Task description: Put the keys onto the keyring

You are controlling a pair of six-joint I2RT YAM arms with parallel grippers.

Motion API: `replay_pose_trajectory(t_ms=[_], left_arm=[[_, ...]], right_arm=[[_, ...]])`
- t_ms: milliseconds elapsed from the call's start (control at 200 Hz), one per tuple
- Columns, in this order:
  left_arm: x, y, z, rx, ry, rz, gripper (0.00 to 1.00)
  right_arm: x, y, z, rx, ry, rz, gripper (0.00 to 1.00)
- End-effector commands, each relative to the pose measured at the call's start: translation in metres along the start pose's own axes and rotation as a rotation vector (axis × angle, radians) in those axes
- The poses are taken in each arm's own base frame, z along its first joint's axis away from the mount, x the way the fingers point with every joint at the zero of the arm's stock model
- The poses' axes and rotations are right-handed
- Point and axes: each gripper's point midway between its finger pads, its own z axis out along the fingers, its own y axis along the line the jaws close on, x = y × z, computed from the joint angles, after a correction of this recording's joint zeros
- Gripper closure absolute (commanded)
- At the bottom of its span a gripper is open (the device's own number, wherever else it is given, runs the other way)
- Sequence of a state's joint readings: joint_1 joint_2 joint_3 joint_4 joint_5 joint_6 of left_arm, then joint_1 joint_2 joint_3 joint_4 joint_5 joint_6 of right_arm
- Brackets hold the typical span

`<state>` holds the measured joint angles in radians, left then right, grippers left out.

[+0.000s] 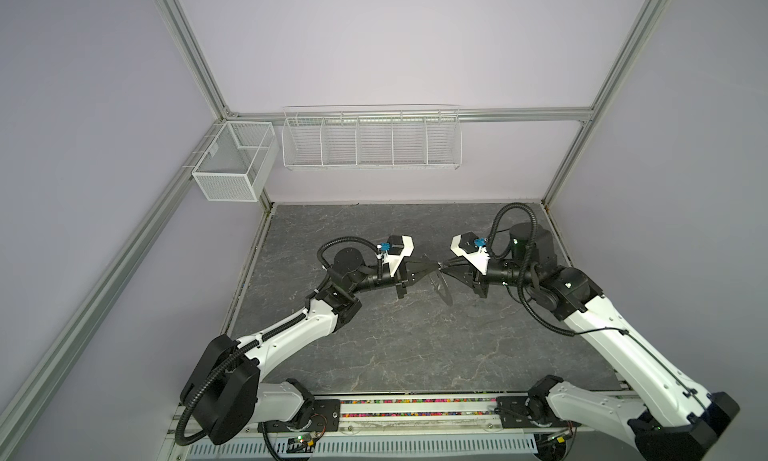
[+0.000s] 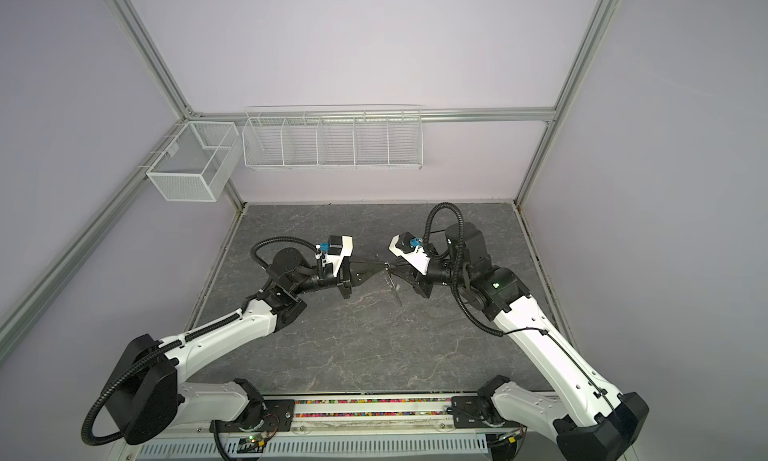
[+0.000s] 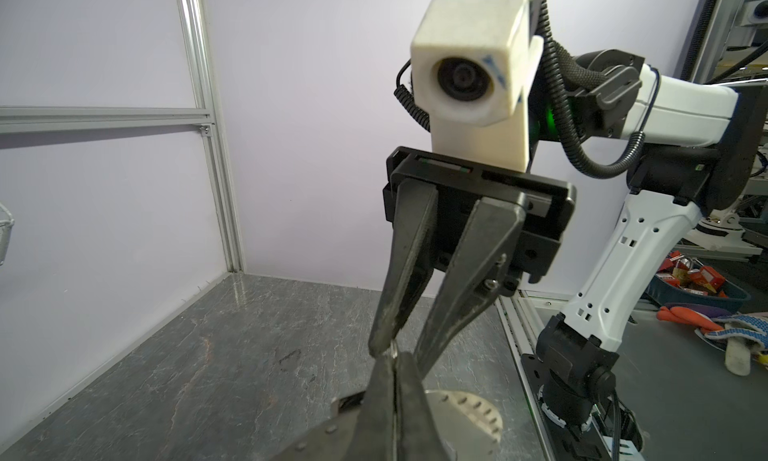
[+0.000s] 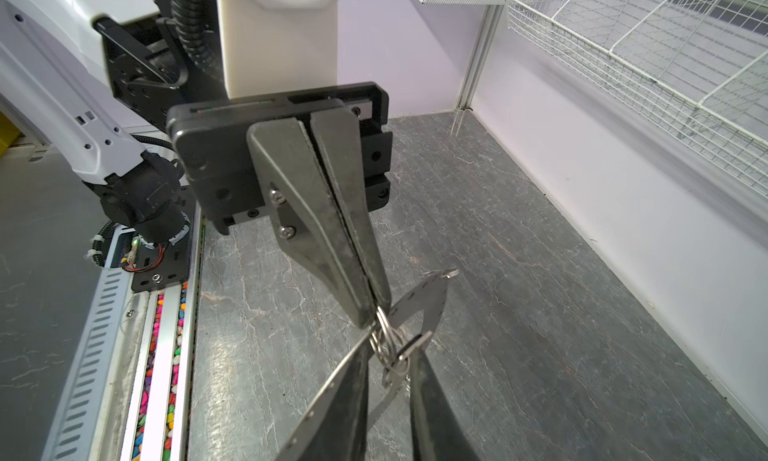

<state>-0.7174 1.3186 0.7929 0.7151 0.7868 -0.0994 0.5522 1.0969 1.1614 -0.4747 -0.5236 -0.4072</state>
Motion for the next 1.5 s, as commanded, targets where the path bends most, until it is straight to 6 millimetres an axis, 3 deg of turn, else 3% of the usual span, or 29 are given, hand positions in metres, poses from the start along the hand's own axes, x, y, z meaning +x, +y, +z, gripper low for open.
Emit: replay_pose_trajectory(t_ms=[0, 795, 925, 980, 1189, 1494], left_arm=[[-0.02, -0.003, 0.001, 0.022, -0.035, 0.044, 1.0], [-0.012, 0.003, 0.002, -0.004, -0.003, 0.063, 1.0], [-0.006, 0.01, -0.003, -0.072, 0.106, 0.144, 0.74], [-0.005, 0.015, -0.007, -0.108, 0.159, 0.18, 0.67], [0.004, 0.015, -0.018, -0.157, 0.358, 0.319, 0.66], [0.023, 0.016, 0.001, -0.184, 0.523, 0.443, 0.68]], right_arm=[[-0.008, 0.002, -0.002, -0.024, -0.029, 0.0, 0.81], [-0.004, 0.01, 0.0, -0.069, -0.029, 0.008, 0.93], [0.008, 0.006, -0.001, -0.045, 0.043, 0.03, 0.93], [0.013, 0.004, -0.001, -0.034, 0.082, 0.046, 0.94], [0.03, 0.0, -0.002, -0.026, 0.216, 0.099, 0.94], [0.033, 0.002, 0.003, -0.044, 0.288, 0.116, 0.93]])
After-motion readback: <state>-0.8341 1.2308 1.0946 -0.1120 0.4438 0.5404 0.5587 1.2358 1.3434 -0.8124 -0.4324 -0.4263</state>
